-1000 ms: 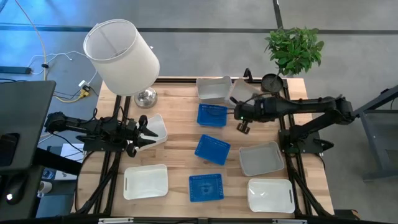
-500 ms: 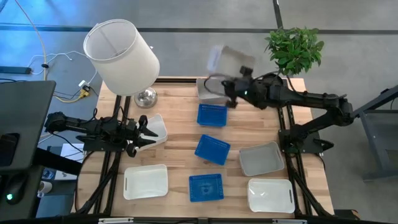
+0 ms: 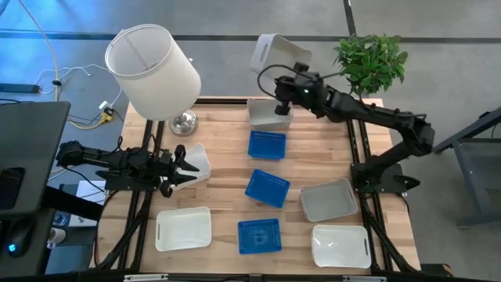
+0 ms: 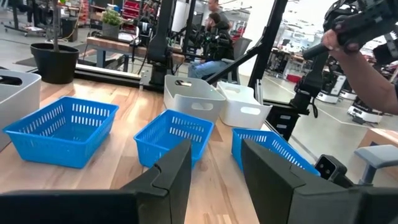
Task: Stack baskets by color
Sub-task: Stack the middle right gray bin on the top gray bin
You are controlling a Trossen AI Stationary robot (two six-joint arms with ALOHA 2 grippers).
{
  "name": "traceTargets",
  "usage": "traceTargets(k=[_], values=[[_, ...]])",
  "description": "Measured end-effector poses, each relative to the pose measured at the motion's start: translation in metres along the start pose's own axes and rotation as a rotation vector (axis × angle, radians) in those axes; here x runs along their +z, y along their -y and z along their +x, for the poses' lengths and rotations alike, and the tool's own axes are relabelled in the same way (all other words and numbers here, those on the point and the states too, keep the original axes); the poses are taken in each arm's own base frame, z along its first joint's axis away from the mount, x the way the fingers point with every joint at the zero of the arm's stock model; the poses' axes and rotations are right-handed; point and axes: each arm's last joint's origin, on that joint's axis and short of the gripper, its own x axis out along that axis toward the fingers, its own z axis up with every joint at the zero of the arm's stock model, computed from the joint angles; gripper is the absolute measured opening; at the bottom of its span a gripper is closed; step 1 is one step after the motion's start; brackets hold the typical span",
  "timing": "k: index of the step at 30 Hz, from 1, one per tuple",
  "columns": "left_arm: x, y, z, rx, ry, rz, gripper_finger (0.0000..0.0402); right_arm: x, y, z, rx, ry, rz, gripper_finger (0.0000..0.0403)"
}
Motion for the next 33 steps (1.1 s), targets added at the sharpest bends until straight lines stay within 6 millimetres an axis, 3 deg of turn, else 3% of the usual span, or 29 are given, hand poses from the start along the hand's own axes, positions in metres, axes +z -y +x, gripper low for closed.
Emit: traceTargets(k=[14, 21, 33], values=[[0.000, 0.000, 0.000, 0.000, 0.000, 0.000, 0.0127, -0.003, -0.024, 0.054, 0.458, -0.393, -0.115, 0.0000], [0.000, 0.000, 0.000, 0.000, 0.000, 0.000, 0.0127, -0.013, -0.045, 0.081, 0.575, -0.524, -0.169, 0.0000], [0.000, 0.000, 0.000, 0.000, 0.000, 0.000, 0.0127, -0.027, -0.049, 0.092, 0.675, -0.569, -0.128, 0.0000]])
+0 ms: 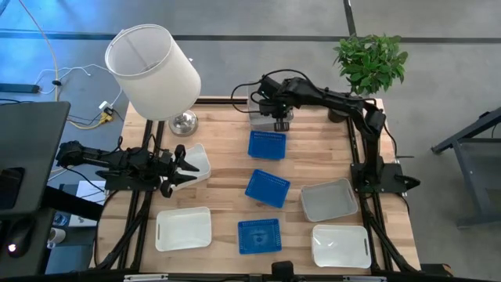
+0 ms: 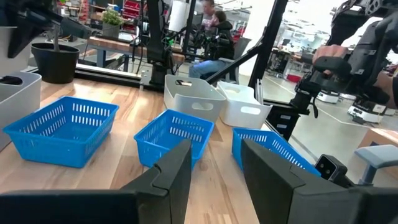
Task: Stack baskets by color
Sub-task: Stack the middle right gray bin on the top gray bin
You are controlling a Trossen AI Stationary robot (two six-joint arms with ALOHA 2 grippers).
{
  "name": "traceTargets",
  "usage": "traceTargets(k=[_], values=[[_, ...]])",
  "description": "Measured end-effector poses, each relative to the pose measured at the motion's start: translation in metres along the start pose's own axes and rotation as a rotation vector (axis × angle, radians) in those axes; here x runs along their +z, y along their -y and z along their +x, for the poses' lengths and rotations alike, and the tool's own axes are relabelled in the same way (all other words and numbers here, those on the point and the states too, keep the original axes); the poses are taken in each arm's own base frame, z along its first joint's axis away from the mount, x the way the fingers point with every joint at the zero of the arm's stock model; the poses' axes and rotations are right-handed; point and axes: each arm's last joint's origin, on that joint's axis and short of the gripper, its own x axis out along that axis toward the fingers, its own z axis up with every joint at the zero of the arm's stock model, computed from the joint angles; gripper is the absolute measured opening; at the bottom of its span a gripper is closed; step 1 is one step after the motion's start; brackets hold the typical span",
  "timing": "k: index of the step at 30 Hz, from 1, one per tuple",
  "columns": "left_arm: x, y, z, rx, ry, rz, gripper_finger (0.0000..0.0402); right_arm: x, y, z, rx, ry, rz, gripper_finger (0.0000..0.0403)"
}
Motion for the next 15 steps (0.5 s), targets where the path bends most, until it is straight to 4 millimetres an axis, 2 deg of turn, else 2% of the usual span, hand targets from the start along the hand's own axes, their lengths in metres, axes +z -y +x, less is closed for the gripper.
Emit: traceTargets(k=[4, 11, 15], values=[[0.000, 0.000, 0.000, 0.000, 0.000, 0.000, 0.0127, 0.000, -0.001, 0.002, 0.005, 0.000, -0.002, 0.0000], [0.000, 0.000, 0.000, 0.000, 0.000, 0.000, 0.0127, -0.006, -0.007, 0.020, -0.013, -0.047, -0.004, 0.0000], [0.000, 0.000, 0.000, 0.000, 0.000, 0.000, 0.0127, -0.006, -0.007, 0.023, -0.016, -0.033, 0.014, 0.0000]])
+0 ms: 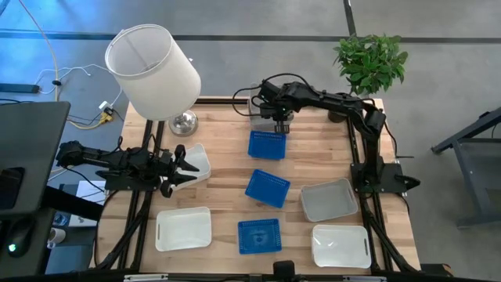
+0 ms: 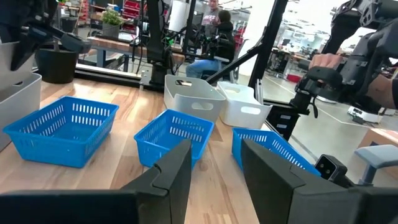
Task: Stack baskets by color
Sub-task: Stack the middle right gray bin on the top gray bin
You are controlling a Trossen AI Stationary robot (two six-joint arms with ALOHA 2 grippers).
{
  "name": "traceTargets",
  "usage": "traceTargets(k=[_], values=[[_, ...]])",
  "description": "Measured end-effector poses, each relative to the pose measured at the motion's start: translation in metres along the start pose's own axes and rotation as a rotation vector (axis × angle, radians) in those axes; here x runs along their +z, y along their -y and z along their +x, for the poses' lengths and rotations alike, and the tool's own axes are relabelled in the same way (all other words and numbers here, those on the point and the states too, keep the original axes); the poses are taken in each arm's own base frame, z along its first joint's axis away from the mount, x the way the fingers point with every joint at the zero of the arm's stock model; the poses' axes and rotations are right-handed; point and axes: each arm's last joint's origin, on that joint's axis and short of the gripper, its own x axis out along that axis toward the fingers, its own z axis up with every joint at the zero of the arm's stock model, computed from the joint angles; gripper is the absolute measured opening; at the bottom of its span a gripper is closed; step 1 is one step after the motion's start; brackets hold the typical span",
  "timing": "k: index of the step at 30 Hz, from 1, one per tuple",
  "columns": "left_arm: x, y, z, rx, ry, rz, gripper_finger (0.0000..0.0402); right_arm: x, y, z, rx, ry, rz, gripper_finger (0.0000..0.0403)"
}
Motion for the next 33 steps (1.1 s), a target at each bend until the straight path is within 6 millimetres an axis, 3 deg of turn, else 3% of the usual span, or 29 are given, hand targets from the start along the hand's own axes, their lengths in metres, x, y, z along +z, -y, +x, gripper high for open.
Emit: traceTargets(k=[9, 18, 29, 33], values=[[0.000, 0.000, 0.000, 0.000, 0.000, 0.000, 0.0127, 0.001, 0.000, 0.001, 0.015, 0.024, 0.063, 0.0000], [-0.001, 0.000, 0.000, -0.001, -0.008, 0.000, 0.0127, 0.004, -0.006, 0.020, 0.039, -0.032, 0.070, 0.0000], [-0.002, -0.001, 0.000, 0.003, -0.026, 0.001, 0.0127, 0.005, -0.006, 0.022, 0.037, -0.028, 0.096, 0.0001], [-0.003, -0.001, 0.000, 0.003, -0.027, 0.001, 0.0127, 0.005, -0.006, 0.022, 0.036, -0.028, 0.101, 0.0023]])
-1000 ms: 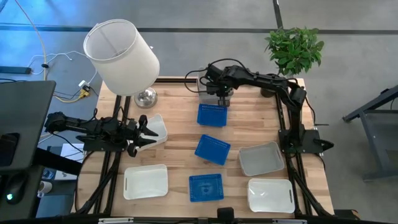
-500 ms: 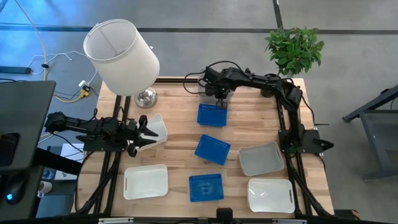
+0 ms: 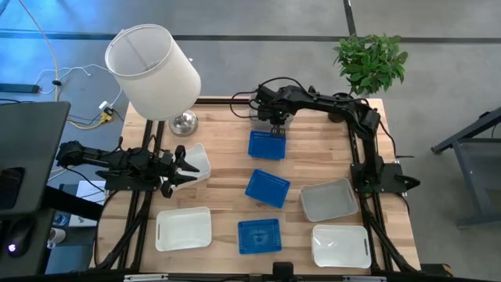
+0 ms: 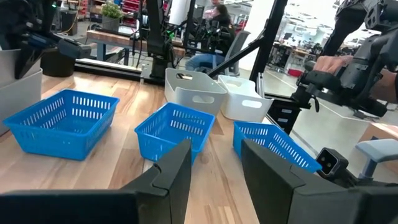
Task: Stack baskets by color
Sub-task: Stack the middle right gray bin on the top gray bin, then stack the top white bin on the bottom left white bin
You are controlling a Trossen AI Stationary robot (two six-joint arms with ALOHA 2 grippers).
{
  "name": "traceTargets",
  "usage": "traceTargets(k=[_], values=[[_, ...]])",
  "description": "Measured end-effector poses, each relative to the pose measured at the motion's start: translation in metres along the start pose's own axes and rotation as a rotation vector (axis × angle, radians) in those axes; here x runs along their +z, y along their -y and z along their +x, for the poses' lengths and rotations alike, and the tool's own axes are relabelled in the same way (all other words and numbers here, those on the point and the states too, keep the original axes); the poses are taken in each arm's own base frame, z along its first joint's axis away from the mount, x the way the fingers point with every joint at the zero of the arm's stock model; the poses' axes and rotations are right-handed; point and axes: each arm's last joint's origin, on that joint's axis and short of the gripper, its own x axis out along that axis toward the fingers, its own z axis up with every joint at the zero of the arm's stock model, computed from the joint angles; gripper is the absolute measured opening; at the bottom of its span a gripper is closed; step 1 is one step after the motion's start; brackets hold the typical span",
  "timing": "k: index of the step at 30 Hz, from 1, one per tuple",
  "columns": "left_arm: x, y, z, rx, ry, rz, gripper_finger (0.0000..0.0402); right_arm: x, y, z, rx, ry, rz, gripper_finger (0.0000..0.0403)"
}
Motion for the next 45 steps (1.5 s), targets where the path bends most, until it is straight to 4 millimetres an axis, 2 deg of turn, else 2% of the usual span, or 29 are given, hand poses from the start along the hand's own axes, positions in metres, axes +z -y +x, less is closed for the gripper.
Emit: traceTargets(k=[6, 11, 15, 19, 25, 31, 37, 45], values=[[0.000, 0.000, 0.000, 0.000, 0.001, 0.000, 0.0127, -0.001, 0.001, -0.003, -0.067, -0.028, 0.018, 0.0092], [0.001, -0.002, 0.000, 0.068, 0.024, -0.001, 0.0127, -0.001, -0.006, -0.022, -0.085, -0.002, 0.055, 0.0127], [0.003, -0.002, 0.000, 0.093, 0.029, 0.000, 0.0127, -0.002, -0.016, -0.043, -0.058, 0.033, 0.131, 0.0130], [0.014, 0.000, -0.002, 0.099, 0.023, 0.001, 0.0127, -0.002, -0.030, -0.059, -0.027, 0.061, 0.165, 0.0131], [0.033, 0.004, -0.005, 0.141, -0.047, 0.024, 0.0127, 0.002, -0.054, -0.079, -0.027, 0.091, 0.129, 0.0131], [0.053, 0.006, -0.003, 0.229, -0.144, 0.039, 0.0127, 0.000, -0.067, -0.097, -0.055, 0.119, 0.115, 0.0131], [0.071, 0.011, 0.004, 0.267, -0.303, 0.034, 0.0127, -0.007, -0.071, -0.101, -0.043, 0.074, 0.137, 0.0131], [0.077, 0.012, 0.019, 0.371, -0.616, -0.031, 0.0127, -0.010, -0.072, -0.101, -0.075, 0.031, 0.121, 0.0131]])
